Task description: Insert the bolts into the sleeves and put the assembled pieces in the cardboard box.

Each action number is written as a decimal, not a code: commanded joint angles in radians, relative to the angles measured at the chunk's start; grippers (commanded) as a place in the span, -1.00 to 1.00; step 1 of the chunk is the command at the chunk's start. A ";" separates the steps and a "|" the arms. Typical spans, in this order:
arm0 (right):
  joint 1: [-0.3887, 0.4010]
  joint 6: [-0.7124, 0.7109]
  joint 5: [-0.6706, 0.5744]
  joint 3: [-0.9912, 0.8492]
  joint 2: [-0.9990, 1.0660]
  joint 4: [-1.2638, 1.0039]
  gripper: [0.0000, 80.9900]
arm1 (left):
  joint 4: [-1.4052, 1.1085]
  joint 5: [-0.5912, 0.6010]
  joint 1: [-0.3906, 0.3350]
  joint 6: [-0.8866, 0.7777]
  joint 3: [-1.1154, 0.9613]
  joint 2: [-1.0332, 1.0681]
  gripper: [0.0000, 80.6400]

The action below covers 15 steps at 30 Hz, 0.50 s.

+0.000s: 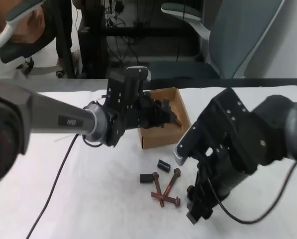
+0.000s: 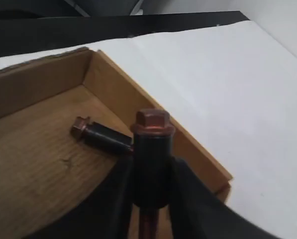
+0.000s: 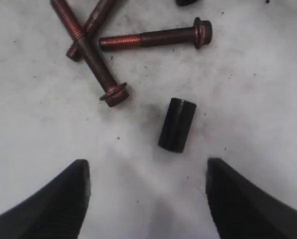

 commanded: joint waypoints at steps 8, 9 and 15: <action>-0.078 -0.058 -0.004 -0.050 0.176 -0.081 -0.19 | -0.021 0.035 0.042 -0.031 -0.068 0.010 0.74; -0.078 -0.058 -0.015 -0.050 0.181 -0.083 -0.22 | 0.004 0.055 0.045 -0.037 -0.068 0.002 0.74; -0.078 -0.058 -0.022 -0.050 0.182 -0.075 -0.99 | 0.256 0.234 0.050 0.002 -0.068 -0.064 0.74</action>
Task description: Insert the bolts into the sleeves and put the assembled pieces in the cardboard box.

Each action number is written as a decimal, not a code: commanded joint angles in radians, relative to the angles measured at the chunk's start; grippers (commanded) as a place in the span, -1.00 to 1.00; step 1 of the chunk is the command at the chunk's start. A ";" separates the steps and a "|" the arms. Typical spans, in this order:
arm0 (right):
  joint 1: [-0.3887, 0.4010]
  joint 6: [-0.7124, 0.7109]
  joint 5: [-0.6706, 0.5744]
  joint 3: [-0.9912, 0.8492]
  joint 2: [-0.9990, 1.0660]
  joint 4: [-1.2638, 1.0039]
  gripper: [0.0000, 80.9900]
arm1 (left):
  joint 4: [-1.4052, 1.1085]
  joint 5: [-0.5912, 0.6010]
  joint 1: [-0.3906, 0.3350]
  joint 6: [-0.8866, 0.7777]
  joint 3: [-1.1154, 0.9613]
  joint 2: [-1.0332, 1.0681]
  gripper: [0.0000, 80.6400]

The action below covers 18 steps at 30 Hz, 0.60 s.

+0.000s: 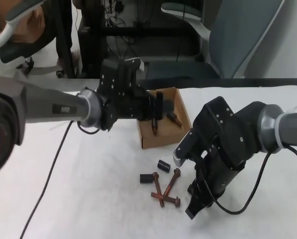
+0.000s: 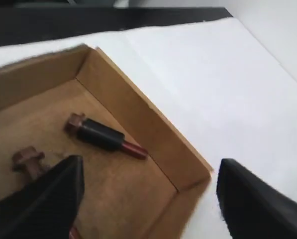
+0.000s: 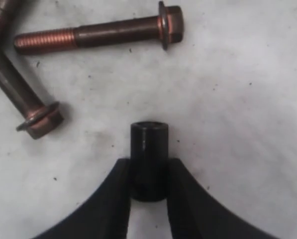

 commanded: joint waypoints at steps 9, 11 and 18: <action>-0.007 0.086 0.069 -0.001 -0.101 0.011 -1.00 | 0.699 0.071 -0.022 0.404 -0.009 -0.214 0.74; -0.007 0.138 0.074 0.012 -0.156 0.013 -1.00 | 0.790 0.071 -0.038 0.441 -0.009 -0.240 0.74; -0.007 0.327 0.099 0.130 -0.381 0.004 -1.00 | 0.835 -0.146 -0.192 0.442 -0.009 -0.248 0.74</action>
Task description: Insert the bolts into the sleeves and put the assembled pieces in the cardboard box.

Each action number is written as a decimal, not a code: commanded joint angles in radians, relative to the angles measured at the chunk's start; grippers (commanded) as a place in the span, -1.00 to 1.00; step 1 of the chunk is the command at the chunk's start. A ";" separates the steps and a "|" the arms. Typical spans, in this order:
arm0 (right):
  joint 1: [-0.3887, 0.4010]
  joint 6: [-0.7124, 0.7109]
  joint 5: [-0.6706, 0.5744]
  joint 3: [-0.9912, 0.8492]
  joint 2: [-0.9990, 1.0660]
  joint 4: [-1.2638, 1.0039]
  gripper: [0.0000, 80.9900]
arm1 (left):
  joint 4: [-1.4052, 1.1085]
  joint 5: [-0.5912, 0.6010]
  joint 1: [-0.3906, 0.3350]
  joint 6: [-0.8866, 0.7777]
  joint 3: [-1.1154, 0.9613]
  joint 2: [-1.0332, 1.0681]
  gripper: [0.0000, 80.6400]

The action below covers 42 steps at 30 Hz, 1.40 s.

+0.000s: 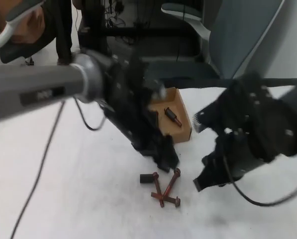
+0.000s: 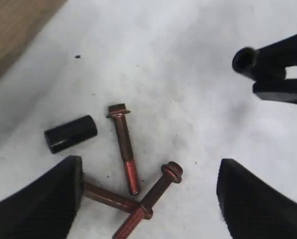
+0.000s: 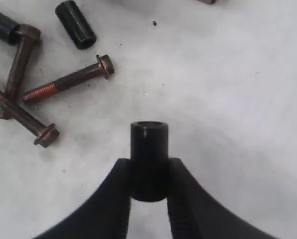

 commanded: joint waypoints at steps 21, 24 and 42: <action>-0.005 0.149 0.014 0.214 -0.420 -0.004 -1.00 | -0.108 -0.280 -0.130 -0.057 -0.029 0.175 0.69; -0.005 0.149 0.027 0.214 -0.420 -0.004 -1.00 | -0.109 -0.289 -0.132 -0.057 -0.048 0.186 0.69; -0.005 0.149 0.043 0.214 -0.420 -0.034 -1.00 | 0.041 -0.385 -0.168 -0.084 -0.152 0.263 -0.96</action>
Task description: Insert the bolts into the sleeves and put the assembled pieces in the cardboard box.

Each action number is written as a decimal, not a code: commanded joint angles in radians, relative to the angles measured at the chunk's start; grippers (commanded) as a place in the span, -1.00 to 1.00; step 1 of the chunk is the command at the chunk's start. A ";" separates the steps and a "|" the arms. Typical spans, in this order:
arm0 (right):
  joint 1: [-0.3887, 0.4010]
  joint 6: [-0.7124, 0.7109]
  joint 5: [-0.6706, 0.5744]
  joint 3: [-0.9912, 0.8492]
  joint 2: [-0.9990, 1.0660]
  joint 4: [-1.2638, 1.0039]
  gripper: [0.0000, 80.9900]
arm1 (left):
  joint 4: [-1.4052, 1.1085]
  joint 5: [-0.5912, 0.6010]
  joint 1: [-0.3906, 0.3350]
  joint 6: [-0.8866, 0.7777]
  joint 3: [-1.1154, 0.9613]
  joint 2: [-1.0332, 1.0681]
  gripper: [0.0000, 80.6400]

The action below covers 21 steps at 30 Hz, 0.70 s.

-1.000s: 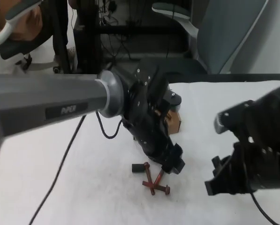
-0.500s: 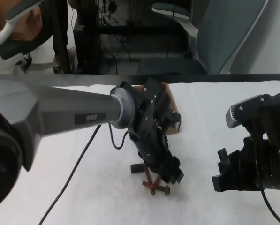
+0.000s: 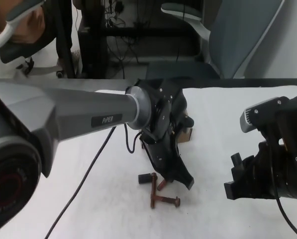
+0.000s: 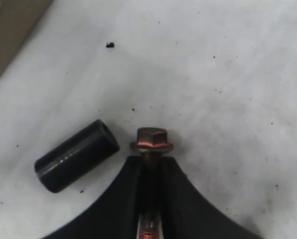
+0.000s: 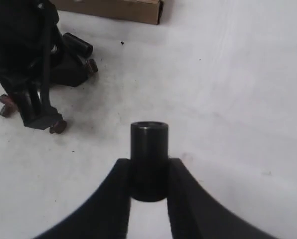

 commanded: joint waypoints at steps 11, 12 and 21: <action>-0.001 0.036 0.000 0.057 -0.102 -0.034 -1.00 | -0.038 0.350 0.008 0.018 0.017 -0.144 -0.96; -0.001 0.048 -0.009 0.078 -0.134 -0.046 -1.00 | -0.050 0.371 0.013 0.025 0.033 -0.186 -0.96; 0.128 0.074 -0.056 0.272 -0.386 -0.282 -1.00 | -0.521 0.462 0.070 -0.099 0.444 -0.660 -0.96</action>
